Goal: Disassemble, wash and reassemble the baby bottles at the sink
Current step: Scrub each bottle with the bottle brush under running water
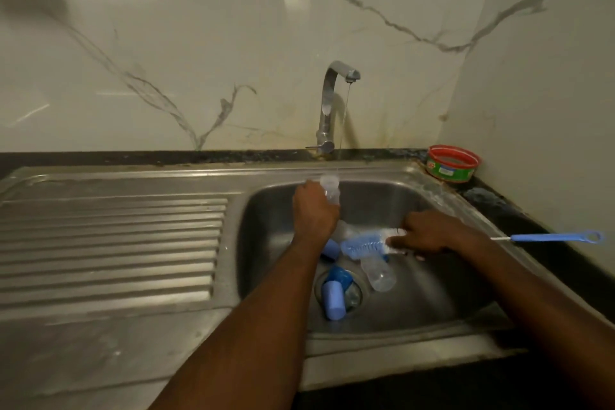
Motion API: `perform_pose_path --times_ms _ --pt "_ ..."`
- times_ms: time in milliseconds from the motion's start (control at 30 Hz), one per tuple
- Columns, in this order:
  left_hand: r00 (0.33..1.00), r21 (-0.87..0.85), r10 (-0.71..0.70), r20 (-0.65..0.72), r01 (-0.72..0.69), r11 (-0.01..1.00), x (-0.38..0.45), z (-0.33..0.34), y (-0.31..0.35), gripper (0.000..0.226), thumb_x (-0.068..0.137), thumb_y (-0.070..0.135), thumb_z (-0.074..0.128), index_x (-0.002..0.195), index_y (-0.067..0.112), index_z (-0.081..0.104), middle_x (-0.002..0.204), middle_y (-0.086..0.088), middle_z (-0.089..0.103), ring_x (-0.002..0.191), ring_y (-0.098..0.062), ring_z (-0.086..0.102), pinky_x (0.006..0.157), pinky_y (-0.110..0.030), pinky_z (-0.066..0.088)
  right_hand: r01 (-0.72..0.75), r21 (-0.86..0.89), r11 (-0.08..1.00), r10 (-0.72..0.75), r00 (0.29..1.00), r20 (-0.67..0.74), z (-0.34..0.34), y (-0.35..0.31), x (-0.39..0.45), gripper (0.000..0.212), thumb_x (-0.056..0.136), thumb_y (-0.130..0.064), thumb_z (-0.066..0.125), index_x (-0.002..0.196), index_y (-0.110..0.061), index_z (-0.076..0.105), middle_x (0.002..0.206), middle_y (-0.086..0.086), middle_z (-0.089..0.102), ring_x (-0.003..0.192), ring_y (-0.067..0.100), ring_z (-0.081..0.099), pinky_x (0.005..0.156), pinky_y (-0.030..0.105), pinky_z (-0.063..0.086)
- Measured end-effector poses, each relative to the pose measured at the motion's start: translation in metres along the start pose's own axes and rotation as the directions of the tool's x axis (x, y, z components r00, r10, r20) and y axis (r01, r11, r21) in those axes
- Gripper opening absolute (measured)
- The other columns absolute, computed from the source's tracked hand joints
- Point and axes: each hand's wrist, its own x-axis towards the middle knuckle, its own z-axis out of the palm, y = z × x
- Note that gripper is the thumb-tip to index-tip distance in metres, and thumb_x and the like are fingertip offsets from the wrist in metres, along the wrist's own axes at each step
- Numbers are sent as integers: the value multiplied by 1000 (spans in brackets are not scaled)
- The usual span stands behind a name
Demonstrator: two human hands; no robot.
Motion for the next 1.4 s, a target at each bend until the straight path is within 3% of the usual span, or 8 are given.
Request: perform_pose_path --times_ms 67,167,367,467,667,867,1167,1400 --pt "998 34 -2 57 0 999 -3 -4 3 27 92 32 70 108 10 67 102 -7 70 98 -23 68 88 -38 56 13 8 1000 -14 1000 19 0 0 -1 30 97 -57 57 94 -27 59 74 -13 64 67 2 62 58 21 42" --pt "989 81 92 -114 -83 993 -2 -7 10 42 83 49 75 113 20 65 105 -1 69 99 -21 65 88 -39 56 25 41 999 -26 999 23 0 -1 0 29 96 -55 58 95 -27 59 74 -13 64 64 0 62 58 21 42" --pt "983 246 77 -165 -35 969 3 -6 9 49 81 59 74 113 23 64 104 0 68 97 -20 63 89 -40 54 58 57 997 -59 998 21 6 -9 0 31 97 -53 59 89 -24 65 74 -9 71 64 4 67 64 24 50" --pt "993 303 76 -85 -47 952 2 -9 6 53 76 62 77 111 24 66 102 0 70 95 -19 63 88 -41 54 65 6 998 -64 997 -43 9 -14 1 33 96 -55 56 89 -24 66 70 -9 71 66 6 68 73 27 55" --pt "986 325 116 -116 -73 943 -3 -15 3 63 74 72 72 117 27 64 106 0 71 99 -20 64 87 -43 54 65 -190 980 -106 971 -216 21 -23 6 43 94 -59 54 114 -25 69 112 2 69 101 21 65 80 34 49" --pt "987 329 151 -61 -123 936 -7 -7 5 57 80 67 70 119 25 63 110 1 69 101 -18 63 93 -41 52 150 -231 961 -191 968 -163 21 -16 10 43 96 -59 52 118 -25 67 115 1 67 102 20 63 79 35 44" --pt "969 285 179 -168 -126 950 -11 -17 9 60 81 68 69 121 23 62 109 1 71 97 -16 65 87 -39 55 282 -36 959 -282 959 7 19 -16 21 39 94 -55 57 76 -23 71 50 -16 64 57 3 69 73 27 57" --pt "985 378 168 -48 -138 916 -14 -13 6 56 83 66 69 122 26 62 112 0 69 105 -19 62 97 -46 51 310 -37 950 -312 949 -42 10 -9 21 35 93 -56 57 79 -25 67 44 -16 58 61 0 64 64 27 46"
